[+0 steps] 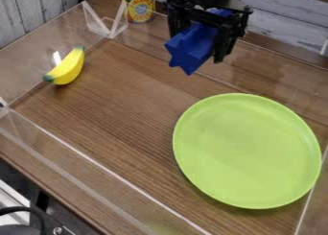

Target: Put the blue object in the green plate

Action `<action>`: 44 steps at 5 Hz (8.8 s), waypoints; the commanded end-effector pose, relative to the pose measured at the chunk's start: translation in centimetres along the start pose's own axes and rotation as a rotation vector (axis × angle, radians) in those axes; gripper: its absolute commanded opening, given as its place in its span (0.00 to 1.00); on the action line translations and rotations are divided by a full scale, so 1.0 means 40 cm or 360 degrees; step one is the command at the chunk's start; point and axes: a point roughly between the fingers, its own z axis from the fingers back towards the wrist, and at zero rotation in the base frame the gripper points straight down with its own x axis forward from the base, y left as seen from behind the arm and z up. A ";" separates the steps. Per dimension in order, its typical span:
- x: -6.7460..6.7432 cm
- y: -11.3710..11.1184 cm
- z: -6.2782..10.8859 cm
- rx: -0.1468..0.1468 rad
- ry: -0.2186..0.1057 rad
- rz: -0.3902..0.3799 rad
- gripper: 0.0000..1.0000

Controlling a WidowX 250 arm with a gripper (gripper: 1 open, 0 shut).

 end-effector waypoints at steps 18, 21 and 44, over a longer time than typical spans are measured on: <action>-0.115 -0.249 -0.156 -0.0134 -0.0225 0.0091 0.00; -0.108 -0.244 -0.150 -0.0120 -0.0225 0.0108 1.00; -0.126 -0.186 -0.073 -0.0059 -0.0061 0.0220 1.00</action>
